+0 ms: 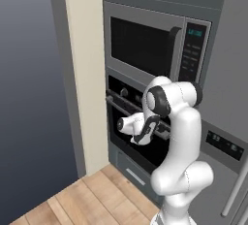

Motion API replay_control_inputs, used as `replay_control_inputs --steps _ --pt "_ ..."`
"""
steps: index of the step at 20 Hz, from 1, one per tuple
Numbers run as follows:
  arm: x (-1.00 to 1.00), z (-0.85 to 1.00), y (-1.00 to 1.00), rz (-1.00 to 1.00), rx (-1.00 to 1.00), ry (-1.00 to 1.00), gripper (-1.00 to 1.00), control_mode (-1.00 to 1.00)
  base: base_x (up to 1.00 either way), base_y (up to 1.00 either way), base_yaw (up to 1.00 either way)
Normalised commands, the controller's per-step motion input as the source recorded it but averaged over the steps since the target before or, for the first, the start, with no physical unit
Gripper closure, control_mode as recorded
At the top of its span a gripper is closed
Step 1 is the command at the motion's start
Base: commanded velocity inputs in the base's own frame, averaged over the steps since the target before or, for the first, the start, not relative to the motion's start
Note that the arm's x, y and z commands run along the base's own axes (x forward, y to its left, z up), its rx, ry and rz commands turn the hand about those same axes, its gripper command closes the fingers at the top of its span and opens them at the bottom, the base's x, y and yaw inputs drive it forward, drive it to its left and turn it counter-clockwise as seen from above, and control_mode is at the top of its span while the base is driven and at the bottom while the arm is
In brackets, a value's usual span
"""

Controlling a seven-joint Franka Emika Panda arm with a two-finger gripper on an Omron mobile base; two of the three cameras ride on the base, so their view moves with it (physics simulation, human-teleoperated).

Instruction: Take the baked cake out of the oven and place it on the plate for cooling. Then close the oven door.

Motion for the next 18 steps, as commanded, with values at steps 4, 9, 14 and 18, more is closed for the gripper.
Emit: replay_control_inputs --steps 4,9,14,18 --pt "-0.49 -0.88 1.00 0.09 -0.13 0.17 1.00 -1.00 0.00 0.00 0.00" --pt "-0.45 -0.88 1.00 0.11 -0.15 0.21 1.00 -1.00 0.00 0.00 0.00" --pt "-0.45 -0.95 1.00 0.11 -0.12 0.19 1.00 -1.00 0.00 0.00 0.00" --pt "-0.39 -0.99 1.00 0.10 -0.12 0.18 -1.00 -1.00 0.00 0.00 0.00"
